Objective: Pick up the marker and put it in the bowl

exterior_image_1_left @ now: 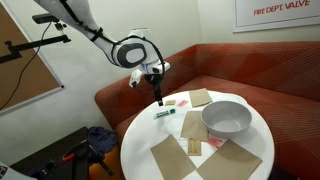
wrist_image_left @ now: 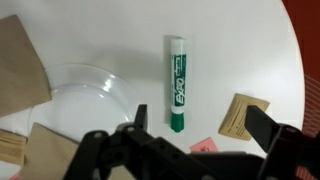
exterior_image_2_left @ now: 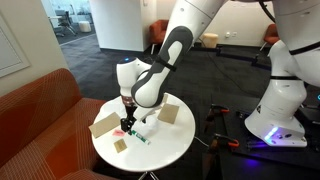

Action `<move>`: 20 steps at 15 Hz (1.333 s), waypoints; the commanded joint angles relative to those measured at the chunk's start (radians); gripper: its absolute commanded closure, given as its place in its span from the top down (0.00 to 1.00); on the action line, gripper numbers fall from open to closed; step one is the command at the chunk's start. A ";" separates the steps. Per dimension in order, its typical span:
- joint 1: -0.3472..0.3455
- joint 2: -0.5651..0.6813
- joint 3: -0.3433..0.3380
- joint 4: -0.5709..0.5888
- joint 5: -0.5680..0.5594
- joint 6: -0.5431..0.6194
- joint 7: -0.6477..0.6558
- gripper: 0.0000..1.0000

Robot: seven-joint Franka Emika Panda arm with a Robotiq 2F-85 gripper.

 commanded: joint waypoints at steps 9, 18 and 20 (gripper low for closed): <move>-0.008 0.155 -0.002 0.151 0.047 -0.029 -0.011 1.00; -0.019 0.191 0.007 0.153 0.098 -0.020 -0.011 0.75; -0.018 0.193 0.006 0.148 0.105 -0.015 -0.010 0.66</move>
